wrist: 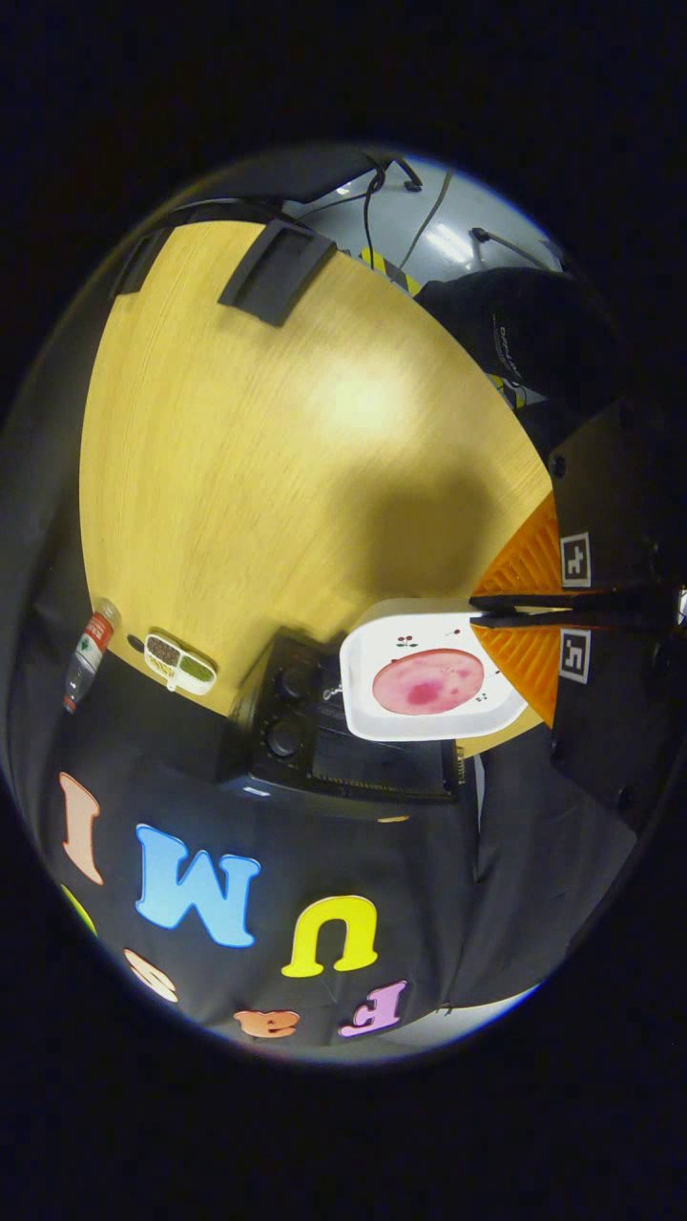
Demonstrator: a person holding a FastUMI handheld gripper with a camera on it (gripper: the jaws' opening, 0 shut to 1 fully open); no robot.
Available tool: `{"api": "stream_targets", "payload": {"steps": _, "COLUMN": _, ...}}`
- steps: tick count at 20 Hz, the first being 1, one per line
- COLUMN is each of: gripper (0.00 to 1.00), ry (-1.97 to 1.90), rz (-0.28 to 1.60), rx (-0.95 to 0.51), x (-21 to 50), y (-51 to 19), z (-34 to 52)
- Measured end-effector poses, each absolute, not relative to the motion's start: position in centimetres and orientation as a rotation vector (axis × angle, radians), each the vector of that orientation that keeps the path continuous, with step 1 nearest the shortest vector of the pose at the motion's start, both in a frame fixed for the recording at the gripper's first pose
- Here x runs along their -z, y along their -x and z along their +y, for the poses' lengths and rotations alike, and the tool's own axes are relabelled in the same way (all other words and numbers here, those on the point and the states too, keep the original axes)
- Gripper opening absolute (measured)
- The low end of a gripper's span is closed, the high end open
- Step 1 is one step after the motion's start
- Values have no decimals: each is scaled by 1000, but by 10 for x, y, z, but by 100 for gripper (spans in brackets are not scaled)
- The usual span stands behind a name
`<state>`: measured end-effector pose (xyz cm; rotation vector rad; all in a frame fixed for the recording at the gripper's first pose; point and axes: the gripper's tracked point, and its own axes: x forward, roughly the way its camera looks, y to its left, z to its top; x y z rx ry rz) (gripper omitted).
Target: Open the toaster oven, put the food inside, and close the toaster oven door.
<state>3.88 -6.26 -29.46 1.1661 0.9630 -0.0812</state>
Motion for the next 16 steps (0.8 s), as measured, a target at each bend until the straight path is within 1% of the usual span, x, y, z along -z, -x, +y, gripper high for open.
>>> {"api": "stream_targets", "payload": {"steps": 3, "gripper": 2, "ry": -1114, "rz": 974, "rx": 26, "x": 291, "y": -64, "z": -31}}
{"api": "stream_targets", "payload": {"steps": 7, "gripper": 2, "ry": -1135, "rz": 1012, "rx": 6, "x": 309, "y": -98, "z": 1}}
{"api": "stream_targets", "payload": {"steps": 11, "gripper": 2, "ry": -1128, "rz": 1056, "rx": 15, "x": 329, "y": -130, "z": 15}}
{"api": "stream_targets", "payload": {"steps": 16, "gripper": 2, "ry": -1234, "rz": 1014, "rx": 33, "x": 334, "y": -180, "z": 23}}
